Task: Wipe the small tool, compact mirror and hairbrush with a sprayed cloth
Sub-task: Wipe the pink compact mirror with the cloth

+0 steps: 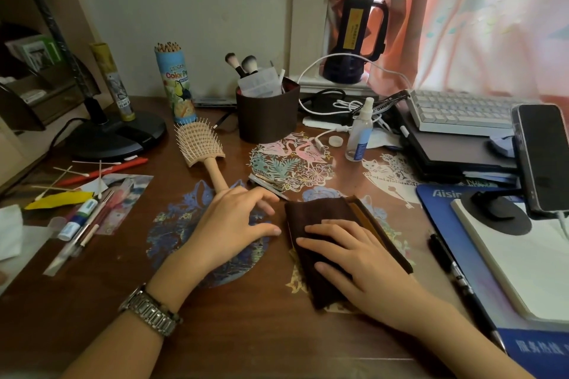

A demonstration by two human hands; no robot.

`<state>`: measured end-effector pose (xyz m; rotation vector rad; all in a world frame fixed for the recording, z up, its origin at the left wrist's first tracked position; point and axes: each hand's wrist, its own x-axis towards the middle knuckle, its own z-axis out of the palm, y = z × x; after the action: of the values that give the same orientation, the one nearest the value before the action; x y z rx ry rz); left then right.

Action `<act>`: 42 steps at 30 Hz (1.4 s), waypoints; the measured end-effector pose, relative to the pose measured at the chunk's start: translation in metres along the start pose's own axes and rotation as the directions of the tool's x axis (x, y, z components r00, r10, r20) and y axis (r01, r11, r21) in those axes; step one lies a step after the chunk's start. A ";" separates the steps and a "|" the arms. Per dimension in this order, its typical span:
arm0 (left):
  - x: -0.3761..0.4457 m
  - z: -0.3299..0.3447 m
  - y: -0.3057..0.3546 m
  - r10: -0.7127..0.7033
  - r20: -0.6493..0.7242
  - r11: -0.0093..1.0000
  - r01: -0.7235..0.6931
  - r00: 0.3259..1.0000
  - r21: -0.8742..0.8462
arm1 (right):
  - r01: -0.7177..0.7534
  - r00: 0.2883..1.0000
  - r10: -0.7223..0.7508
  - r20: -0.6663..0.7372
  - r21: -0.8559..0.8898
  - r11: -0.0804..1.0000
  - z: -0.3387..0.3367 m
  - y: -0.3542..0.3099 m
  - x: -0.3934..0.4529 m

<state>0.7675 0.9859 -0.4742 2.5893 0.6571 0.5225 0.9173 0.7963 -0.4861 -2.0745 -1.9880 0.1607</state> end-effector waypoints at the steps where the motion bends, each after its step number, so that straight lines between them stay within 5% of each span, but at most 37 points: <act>1: 0.000 0.000 0.000 -0.002 0.000 1.000 0.002 1.000 -0.002 | 0.000 1.000 0.000 0.003 0.007 1.000 -0.001 0.000 -0.001; 19: 0.002 0.012 0.007 0.047 0.203 0.996 -0.061 0.978 0.065 | -0.141 0.990 0.141 -0.006 0.026 0.990 -0.013 0.035 -0.021; 30: 0.007 0.014 0.011 0.039 0.207 0.997 -0.050 0.978 0.051 | -0.155 0.987 0.159 -0.025 0.114 0.981 -0.022 0.029 -0.007; 42: -0.001 -0.005 0.002 0.088 0.132 0.996 -0.091 0.987 0.013 | 0.014 1.000 -0.014 -0.003 0.055 0.998 -0.027 0.010 0.051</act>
<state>0.7651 0.9850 -0.4697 2.6534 0.5061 0.3708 0.9365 0.8442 -0.4576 -2.0254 -1.9737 0.2070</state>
